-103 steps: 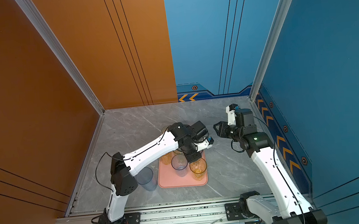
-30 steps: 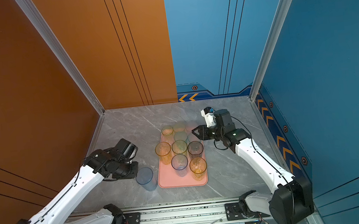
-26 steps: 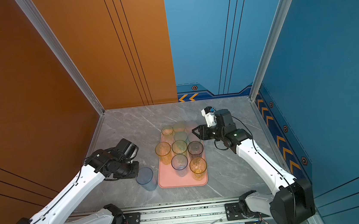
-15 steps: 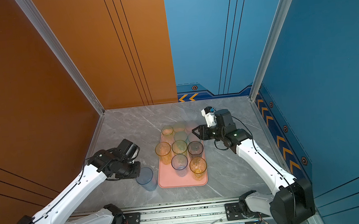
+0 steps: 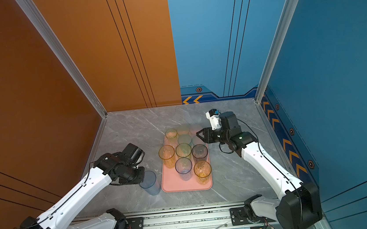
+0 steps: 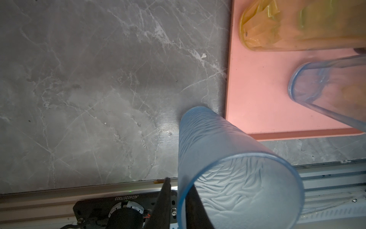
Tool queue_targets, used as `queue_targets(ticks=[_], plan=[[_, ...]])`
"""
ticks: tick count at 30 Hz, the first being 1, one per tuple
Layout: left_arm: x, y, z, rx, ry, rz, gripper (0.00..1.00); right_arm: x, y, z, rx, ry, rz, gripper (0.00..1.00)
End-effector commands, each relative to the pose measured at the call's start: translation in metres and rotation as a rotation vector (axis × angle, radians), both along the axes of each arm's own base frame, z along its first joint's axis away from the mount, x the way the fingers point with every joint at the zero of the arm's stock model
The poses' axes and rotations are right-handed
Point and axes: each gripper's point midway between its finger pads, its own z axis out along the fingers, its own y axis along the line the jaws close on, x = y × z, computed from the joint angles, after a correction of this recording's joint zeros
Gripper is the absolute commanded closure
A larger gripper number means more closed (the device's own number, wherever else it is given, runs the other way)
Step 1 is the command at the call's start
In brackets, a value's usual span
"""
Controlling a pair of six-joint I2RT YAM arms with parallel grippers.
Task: Place the glasses into the tray
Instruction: Pick up the glass from the bottom-center of the table.
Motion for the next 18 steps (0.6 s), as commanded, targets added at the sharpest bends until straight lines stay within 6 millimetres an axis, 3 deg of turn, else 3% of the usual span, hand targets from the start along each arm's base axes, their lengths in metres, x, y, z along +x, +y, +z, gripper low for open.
queue_targets(ticks=[1,18], plan=[[-0.0014,0.0003,-0.0020,-0.006,0.014,0.002,0.85,0.0007,-0.0040,0.0039,-0.022,-0.017,-0.010,0.58],[-0.0045,-0.0089,-0.0006,-0.035,0.039,-0.051,0.95,0.0010,-0.0019,0.0022,-0.025,-0.012,-0.007,0.58]])
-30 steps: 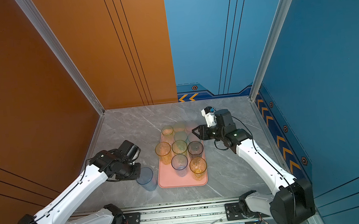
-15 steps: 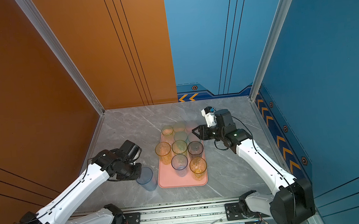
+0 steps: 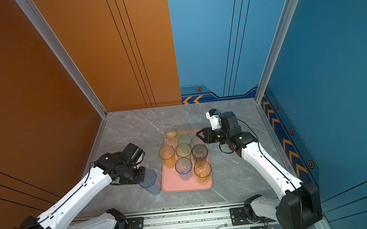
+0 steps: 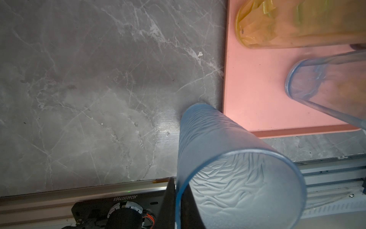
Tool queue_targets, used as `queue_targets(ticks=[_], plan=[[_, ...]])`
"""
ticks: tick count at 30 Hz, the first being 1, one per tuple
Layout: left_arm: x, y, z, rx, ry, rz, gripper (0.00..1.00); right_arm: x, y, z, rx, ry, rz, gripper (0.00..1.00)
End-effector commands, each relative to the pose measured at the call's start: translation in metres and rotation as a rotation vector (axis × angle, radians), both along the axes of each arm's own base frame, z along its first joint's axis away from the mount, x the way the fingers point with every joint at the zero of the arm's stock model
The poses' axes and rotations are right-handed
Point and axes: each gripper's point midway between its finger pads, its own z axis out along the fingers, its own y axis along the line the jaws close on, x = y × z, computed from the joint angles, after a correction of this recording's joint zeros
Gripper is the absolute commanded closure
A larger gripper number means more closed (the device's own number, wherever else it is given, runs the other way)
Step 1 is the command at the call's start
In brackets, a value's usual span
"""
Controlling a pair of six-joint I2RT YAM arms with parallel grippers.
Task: Place the glasses into the tray
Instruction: Pick up the glass from the bottom-center of the table, then place the glass on the tray.
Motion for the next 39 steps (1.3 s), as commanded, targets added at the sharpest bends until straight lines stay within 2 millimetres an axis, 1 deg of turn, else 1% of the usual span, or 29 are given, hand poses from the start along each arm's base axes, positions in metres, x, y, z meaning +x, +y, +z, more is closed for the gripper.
queue_targets(ticks=[1,4,6,13,19,29,39], plan=[[-0.004,-0.006,0.000,-0.025,0.032,-0.033,0.95,0.001,-0.002,0.002,-0.025,-0.011,-0.008,0.58],[-0.005,-0.006,0.001,-0.011,0.042,-0.047,0.96,0.001,-0.002,0.004,-0.024,-0.014,-0.008,0.58],[0.000,-0.007,0.012,-0.010,0.020,-0.054,0.96,0.001,-0.002,0.004,-0.025,-0.015,-0.009,0.58],[0.002,-0.002,0.029,0.020,-0.007,-0.067,0.96,0.000,-0.002,0.006,-0.024,-0.018,-0.009,0.58],[0.005,-0.005,0.041,0.019,-0.024,-0.086,0.96,0.000,-0.002,0.007,-0.025,-0.019,-0.008,0.58],[0.017,-0.027,0.051,0.051,-0.047,-0.158,0.96,0.000,-0.003,0.009,-0.031,-0.023,-0.011,0.58],[0.033,-0.052,0.053,0.119,-0.071,-0.250,0.96,0.001,-0.003,0.007,-0.035,-0.020,-0.013,0.58]])
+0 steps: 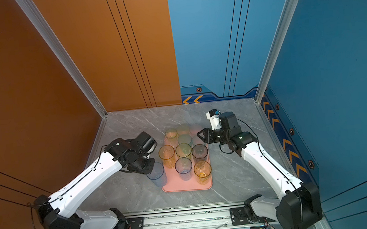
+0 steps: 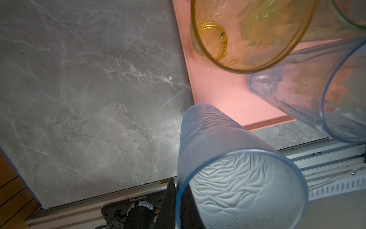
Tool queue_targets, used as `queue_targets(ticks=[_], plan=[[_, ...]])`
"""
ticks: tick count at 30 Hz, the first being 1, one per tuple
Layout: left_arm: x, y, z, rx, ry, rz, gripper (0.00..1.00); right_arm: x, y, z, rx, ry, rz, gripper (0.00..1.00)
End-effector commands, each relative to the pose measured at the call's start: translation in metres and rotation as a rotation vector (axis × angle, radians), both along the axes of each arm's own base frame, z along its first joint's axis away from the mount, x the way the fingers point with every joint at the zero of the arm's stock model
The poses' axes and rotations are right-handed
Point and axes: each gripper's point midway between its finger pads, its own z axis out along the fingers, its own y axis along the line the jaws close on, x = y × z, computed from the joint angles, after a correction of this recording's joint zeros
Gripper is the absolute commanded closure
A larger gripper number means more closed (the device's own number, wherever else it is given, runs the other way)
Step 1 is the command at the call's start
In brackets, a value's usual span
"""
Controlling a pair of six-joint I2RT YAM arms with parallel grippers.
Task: Place the glasses into the tray
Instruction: Place the glass on the tray.
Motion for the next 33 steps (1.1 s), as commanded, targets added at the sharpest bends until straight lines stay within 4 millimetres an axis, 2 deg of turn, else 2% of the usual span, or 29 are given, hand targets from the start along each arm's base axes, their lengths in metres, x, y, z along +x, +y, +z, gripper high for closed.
queue_targets(ticks=[1,10,20,33], plan=[[0.008,-0.004,0.008,0.040,-0.035,-0.039,0.96,0.001,0.000,0.010,-0.014,-0.028,0.002,0.58],[0.017,-0.022,0.003,0.056,-0.042,-0.083,0.96,0.001,-0.001,0.006,-0.021,-0.021,0.000,0.58],[0.023,-0.045,-0.020,0.007,-0.017,-0.110,0.96,0.003,-0.002,0.004,-0.029,-0.012,-0.002,0.58],[0.018,-0.043,-0.040,0.014,0.010,-0.110,0.95,0.004,-0.003,0.001,-0.039,0.001,-0.007,0.58]])
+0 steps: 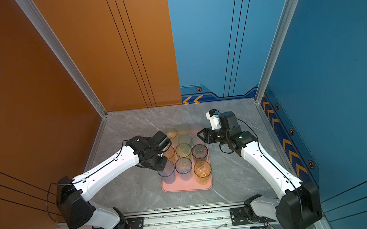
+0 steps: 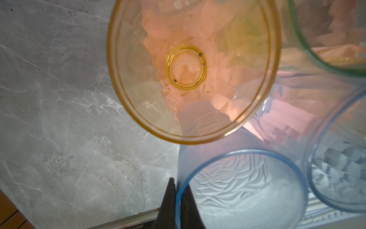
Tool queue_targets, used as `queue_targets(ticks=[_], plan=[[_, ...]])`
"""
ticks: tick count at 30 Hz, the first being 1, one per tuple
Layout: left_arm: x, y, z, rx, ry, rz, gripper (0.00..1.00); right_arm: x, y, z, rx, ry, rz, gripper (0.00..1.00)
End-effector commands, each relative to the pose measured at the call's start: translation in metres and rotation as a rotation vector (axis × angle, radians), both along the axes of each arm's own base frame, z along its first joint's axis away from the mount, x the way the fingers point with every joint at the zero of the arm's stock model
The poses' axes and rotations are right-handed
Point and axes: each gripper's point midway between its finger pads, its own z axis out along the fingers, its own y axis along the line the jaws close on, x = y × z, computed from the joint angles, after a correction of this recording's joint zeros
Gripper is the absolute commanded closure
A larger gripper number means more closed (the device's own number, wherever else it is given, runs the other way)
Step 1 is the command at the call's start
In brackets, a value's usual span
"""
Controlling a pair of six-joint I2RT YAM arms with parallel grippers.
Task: Place the glasses into the tray
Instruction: Place the glass on the tray.
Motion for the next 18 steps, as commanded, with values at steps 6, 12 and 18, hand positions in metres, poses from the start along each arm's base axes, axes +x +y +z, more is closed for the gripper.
queue_targets(ticks=[6,12,18], plan=[[-0.0034,-0.0018,-0.0101,-0.030,0.015,-0.006,0.95,0.0026,-0.0044,0.0056,-0.032,-0.009,-0.014,0.58],[-0.0040,0.0012,-0.0099,-0.036,0.017,-0.003,0.95,0.0024,-0.0051,0.0050,-0.035,-0.005,-0.018,0.58],[-0.0035,0.0018,-0.0042,-0.048,0.001,-0.002,0.94,0.0033,-0.0028,0.0068,-0.035,-0.007,-0.015,0.58]])
